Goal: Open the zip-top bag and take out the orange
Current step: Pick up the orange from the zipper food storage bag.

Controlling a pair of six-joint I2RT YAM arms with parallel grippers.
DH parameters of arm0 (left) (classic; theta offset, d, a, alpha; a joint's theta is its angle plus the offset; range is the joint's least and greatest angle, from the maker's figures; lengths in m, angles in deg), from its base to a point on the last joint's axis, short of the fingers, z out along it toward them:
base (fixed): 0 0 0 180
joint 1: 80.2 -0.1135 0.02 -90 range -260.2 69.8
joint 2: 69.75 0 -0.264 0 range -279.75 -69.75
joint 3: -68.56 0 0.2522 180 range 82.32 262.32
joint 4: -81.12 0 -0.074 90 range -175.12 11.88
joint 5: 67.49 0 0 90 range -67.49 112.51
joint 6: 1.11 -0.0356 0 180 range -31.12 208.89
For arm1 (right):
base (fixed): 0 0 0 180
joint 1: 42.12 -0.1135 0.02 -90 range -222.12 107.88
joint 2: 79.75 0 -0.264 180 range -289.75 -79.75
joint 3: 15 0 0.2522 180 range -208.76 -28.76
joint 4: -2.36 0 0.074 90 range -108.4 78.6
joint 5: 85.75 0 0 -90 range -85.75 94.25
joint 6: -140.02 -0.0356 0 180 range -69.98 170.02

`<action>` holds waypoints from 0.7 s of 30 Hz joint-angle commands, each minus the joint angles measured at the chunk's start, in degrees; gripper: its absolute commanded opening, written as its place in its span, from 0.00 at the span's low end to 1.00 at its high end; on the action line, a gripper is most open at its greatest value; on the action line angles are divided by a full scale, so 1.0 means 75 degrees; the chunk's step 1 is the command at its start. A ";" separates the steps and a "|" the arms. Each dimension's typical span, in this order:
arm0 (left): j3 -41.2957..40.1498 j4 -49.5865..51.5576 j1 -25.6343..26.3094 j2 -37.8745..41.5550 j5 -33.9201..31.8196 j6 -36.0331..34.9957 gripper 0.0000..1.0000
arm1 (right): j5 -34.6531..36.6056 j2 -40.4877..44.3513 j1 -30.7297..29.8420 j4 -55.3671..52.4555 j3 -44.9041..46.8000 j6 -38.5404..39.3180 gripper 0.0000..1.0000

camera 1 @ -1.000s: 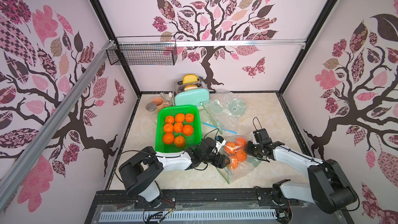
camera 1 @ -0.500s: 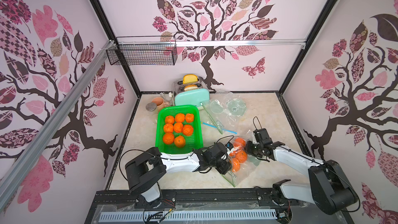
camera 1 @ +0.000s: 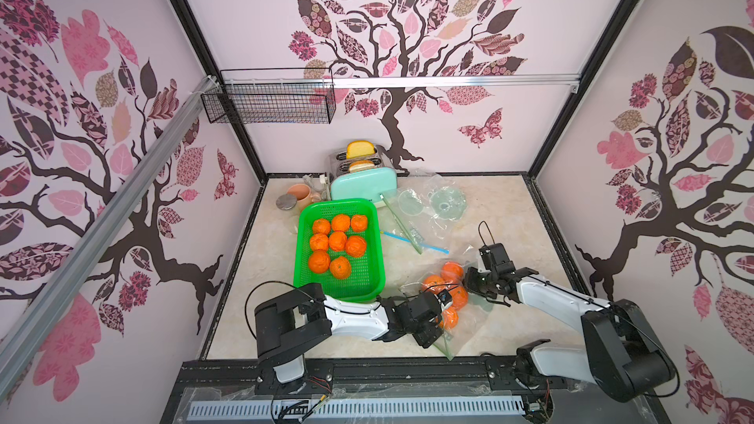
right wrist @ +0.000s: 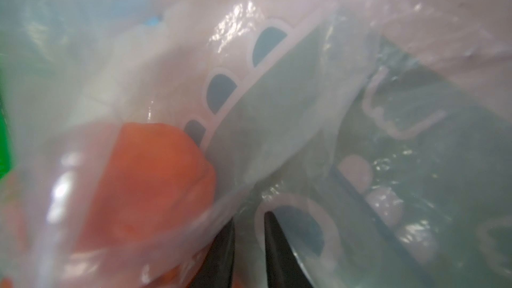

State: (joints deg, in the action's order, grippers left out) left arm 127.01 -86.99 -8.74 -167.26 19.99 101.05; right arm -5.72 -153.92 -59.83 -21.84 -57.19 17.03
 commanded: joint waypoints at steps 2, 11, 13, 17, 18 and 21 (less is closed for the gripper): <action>-0.0619 -0.2298 0.0023 0.0303 0.0173 -0.0270 0.98 | -0.0277 -0.0193 -0.0019 0.0087 0.0186 -0.0115 0.24; -0.0033 -0.2510 0.0022 -0.0396 0.0158 -0.0390 0.98 | -0.0389 -0.0232 -0.0029 0.0129 0.0181 -0.0154 0.24; 0.0131 -0.2417 0.0012 -0.0491 0.0260 -0.0424 0.95 | -0.0392 -0.0247 -0.0029 0.0116 0.0181 -0.0142 0.25; 0.0280 -0.1950 0.0021 -0.0463 0.0166 -0.0371 0.85 | -0.0269 -0.0258 -0.0022 0.0119 0.0192 -0.0080 0.25; 0.0280 -0.1819 0.0021 -0.0414 0.0118 -0.0346 0.81 | -0.0224 -0.0260 -0.0023 0.0141 0.0204 -0.0069 0.25; 0.0200 -0.1560 0.0017 -0.0194 0.0056 -0.0218 0.67 | -0.0096 -0.0326 -0.0017 0.0308 0.0257 -0.0086 0.25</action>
State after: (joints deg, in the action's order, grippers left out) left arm 128.17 -101.19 -8.67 -170.43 21.15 98.80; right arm -7.71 -154.79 -59.83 -18.38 -56.45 16.41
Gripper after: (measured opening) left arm 0.692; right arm 0.253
